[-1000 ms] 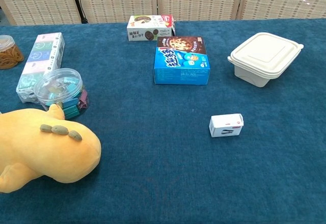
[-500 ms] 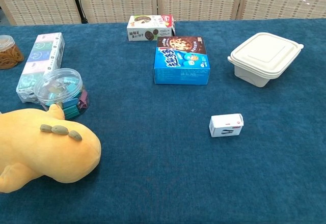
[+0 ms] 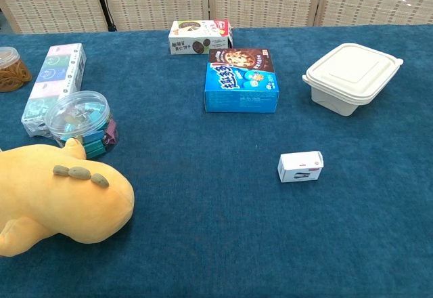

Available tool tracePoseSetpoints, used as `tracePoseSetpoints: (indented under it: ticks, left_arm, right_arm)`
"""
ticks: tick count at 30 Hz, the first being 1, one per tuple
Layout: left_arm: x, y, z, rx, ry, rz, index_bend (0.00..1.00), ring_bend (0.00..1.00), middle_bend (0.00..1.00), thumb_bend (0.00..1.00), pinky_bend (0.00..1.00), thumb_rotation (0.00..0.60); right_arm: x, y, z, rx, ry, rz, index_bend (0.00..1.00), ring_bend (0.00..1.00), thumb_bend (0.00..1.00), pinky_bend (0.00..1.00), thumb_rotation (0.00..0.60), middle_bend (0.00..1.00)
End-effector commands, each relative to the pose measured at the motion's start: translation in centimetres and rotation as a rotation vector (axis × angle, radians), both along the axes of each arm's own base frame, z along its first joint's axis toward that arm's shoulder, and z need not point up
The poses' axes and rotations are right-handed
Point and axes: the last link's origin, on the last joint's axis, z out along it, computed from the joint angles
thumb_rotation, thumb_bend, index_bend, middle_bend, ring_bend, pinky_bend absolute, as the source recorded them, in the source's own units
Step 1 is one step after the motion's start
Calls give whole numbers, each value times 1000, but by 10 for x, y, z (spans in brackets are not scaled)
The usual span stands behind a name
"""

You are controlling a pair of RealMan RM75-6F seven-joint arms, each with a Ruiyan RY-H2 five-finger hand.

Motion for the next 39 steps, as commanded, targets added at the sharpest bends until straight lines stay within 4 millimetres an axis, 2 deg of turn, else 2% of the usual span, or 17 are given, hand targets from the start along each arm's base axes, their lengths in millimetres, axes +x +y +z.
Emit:
tracePoseSetpoints:
  ticks: [1,4,8,16,25,31,39]
  left_arm:
    - [26,-6,-24,-2,-57,-129,0,0,0,0,0,123]
    - [47,-5,-52,-34,-73,-192,0,0,0,0,0,112]
    - [66,2,-82,-76,-69,-208,0,0,0,0,0,98]
    - [93,13,-125,-141,-51,-203,0,0,0,0,0,84]
    - [112,18,-152,-213,-19,-267,0,0,0,0,0,73]
    - [107,27,-161,-237,-8,-303,0,0,0,0,0,74]
    - [104,26,-179,-266,1,-286,0,0,0,0,0,74]
  right_arm:
    - [0,0,1,-1,-7,1,0,0,0,0,600,0]
    - [0,0,3,-3,-14,2,0,0,0,0,600,0]
    - [0,-1,3,0,-19,2,0,0,0,0,600,0]
    - [-1,-3,4,0,-24,-3,0,0,0,0,600,0]
    - [-1,-4,6,-6,-30,-5,0,0,0,0,600,0]
    - [-1,-5,7,-9,-31,-6,0,0,0,0,600,0]
    - [-1,-6,5,-4,-24,-9,0,0,0,0,600,0]
